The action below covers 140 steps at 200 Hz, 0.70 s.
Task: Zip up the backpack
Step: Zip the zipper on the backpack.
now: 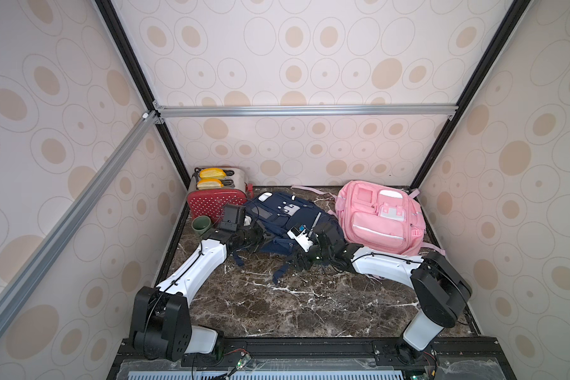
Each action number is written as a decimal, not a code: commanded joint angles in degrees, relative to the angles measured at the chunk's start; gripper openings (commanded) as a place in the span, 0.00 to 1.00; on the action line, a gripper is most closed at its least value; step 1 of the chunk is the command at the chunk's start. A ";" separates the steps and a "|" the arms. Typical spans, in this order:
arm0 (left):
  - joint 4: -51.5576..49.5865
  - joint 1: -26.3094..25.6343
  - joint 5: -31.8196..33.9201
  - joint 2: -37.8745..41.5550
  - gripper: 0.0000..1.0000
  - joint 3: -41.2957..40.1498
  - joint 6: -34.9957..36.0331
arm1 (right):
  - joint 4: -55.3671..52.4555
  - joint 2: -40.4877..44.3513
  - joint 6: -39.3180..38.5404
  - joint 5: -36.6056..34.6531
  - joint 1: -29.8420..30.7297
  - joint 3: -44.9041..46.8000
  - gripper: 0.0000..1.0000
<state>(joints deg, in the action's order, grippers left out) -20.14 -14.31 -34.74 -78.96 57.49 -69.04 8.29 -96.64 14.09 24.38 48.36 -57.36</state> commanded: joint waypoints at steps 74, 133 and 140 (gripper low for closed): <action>2.25 -0.22 -6.55 4.71 0.00 0.50 -1.07 | 2.27 -6.07 -2.60 -7.48 -8.29 -2.27 0.63; 3.13 -0.24 -6.69 5.04 0.00 -0.79 -1.73 | 7.86 -6.84 -0.65 -3.86 -9.69 -2.72 0.45; 3.26 -0.20 -6.74 4.96 0.00 -0.81 -1.74 | 7.79 -6.92 -0.81 -3.55 -9.71 -2.96 0.43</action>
<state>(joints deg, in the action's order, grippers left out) -16.08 -14.63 -35.73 -78.89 55.90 -70.30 12.95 -101.10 12.23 28.97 42.96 -58.98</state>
